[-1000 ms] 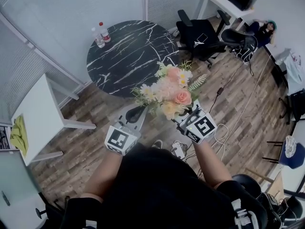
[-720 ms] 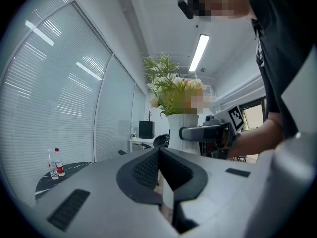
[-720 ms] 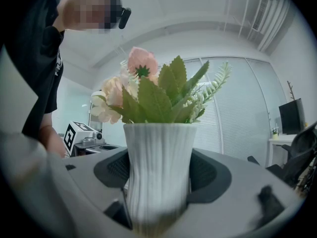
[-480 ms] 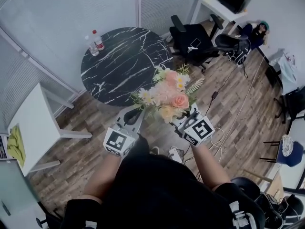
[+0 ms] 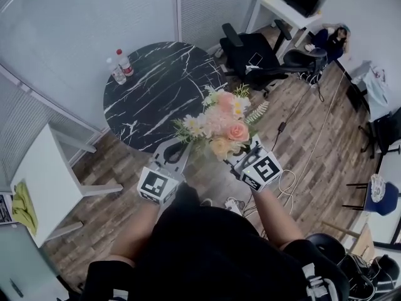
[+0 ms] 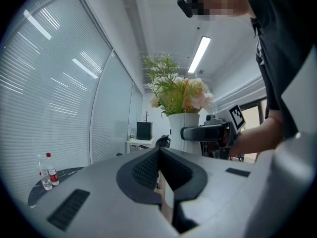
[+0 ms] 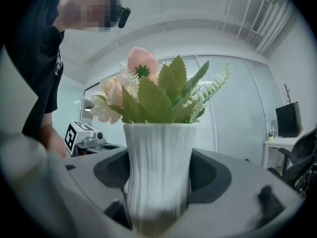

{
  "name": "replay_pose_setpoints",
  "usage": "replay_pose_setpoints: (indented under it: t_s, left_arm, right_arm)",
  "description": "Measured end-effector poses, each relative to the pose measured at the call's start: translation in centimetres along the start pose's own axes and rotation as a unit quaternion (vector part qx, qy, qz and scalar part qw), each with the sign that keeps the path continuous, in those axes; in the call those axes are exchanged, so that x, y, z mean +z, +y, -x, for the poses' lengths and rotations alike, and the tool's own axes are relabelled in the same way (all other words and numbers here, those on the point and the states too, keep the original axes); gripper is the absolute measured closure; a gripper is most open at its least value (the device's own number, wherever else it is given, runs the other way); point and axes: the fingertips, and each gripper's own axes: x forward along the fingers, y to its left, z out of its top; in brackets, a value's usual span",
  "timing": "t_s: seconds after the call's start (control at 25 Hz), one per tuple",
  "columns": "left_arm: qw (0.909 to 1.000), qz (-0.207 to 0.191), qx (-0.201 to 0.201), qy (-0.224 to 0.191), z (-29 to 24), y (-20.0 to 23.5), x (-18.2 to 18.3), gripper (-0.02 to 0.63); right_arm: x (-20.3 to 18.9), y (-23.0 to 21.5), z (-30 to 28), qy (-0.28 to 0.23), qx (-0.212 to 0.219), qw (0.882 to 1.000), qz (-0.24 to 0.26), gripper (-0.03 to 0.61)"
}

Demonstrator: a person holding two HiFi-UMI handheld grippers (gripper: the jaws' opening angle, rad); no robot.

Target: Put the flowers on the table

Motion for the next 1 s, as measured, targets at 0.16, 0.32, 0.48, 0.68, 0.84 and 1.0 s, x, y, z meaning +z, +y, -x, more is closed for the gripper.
replay_pose_setpoints:
  t_s: [0.16,0.32,0.48,0.68,0.84,1.0]
  left_arm:
    - [1.0000,0.002,-0.002,0.001,-1.2,3.1,0.1,0.601]
    - [1.0000,0.003,-0.006,0.003,-2.2,6.2,0.1,0.601]
    - [0.9999,0.004,-0.012,0.001,-2.9,9.1,0.2,0.601]
    - [0.9997,0.009,-0.022,-0.004,-3.4,12.0,0.4,0.601]
    - [0.9995,0.011,-0.028,-0.004,-3.5,13.8,-0.1,0.601]
    - [0.9995,0.016,-0.027,-0.005,-3.3,15.1,-0.1,0.601]
  right_arm:
    - [0.0,-1.6,-2.7,0.003,-0.005,1.000,-0.001,0.241]
    - [0.0,-3.2,-5.6,0.006,-0.011,1.000,-0.001,0.241]
    - [0.1,-4.3,-8.3,0.009,-0.018,1.000,0.003,0.241]
    - [0.0,-5.1,-11.0,0.016,-0.030,0.999,0.005,0.241]
    - [-0.3,-5.5,-12.6,0.019,-0.039,0.999,0.011,0.241]
    - [-0.6,-5.4,-13.8,0.024,-0.042,0.999,0.013,0.241]
